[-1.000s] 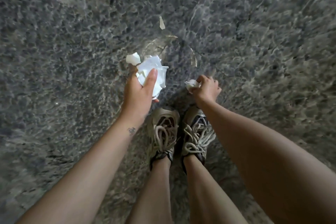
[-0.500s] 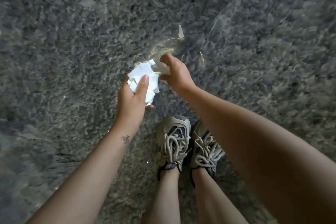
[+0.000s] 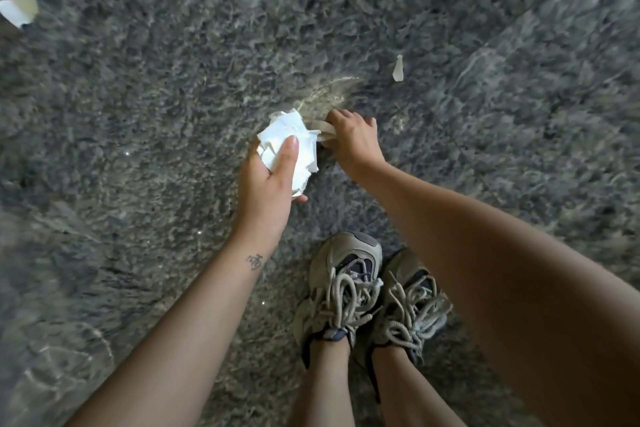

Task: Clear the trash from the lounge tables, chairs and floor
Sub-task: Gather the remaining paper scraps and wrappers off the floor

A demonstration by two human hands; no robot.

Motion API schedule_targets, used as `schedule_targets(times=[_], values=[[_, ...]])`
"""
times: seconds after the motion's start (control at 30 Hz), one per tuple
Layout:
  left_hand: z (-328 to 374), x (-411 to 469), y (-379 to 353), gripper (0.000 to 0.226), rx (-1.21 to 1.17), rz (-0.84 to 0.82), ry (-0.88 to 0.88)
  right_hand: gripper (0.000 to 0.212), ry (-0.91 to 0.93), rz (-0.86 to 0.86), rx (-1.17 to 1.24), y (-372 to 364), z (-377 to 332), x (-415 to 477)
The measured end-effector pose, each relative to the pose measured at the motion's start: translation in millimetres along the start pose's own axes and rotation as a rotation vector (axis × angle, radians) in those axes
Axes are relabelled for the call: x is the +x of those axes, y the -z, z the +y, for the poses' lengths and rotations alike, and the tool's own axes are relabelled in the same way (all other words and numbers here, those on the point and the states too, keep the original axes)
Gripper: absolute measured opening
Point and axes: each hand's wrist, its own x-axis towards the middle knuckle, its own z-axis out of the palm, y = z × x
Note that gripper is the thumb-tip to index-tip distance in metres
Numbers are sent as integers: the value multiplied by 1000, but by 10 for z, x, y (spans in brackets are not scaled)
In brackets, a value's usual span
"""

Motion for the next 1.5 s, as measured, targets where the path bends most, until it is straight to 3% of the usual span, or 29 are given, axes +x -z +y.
schedule_targets(times=[0.07,0.23,0.3,0.47,0.67,0.77,0.97,1.17,1.3,1.5], values=[[-13,-2,-29,12,-6,2,4,27,-62,99,15,67,51,13],[23,21,-116,15,-7,-18,-5,33,-454,411,223,447,173,263],[45,53,-163,16,-12,-24,-4,29,-544,424,263,527,210,376],[75,182,-229,11,-38,-31,4,19,-516,475,343,535,221,501],[182,131,-163,13,-2,-58,3,16,-615,430,377,637,109,363],[415,-35,-99,18,38,-87,-1,22,-629,447,562,815,15,-64],[1341,-679,-214,30,101,-242,-49,22,-740,500,567,1659,153,-1368],[2476,-1322,-673,32,118,-468,-206,22,-878,787,605,2968,359,-2347],[3070,-1839,-1233,33,113,-646,-308,11,-960,1010,709,3702,592,-2935],[3366,-2663,-2246,44,128,-839,-323,9,-1031,1162,811,4244,1399,-3847]])
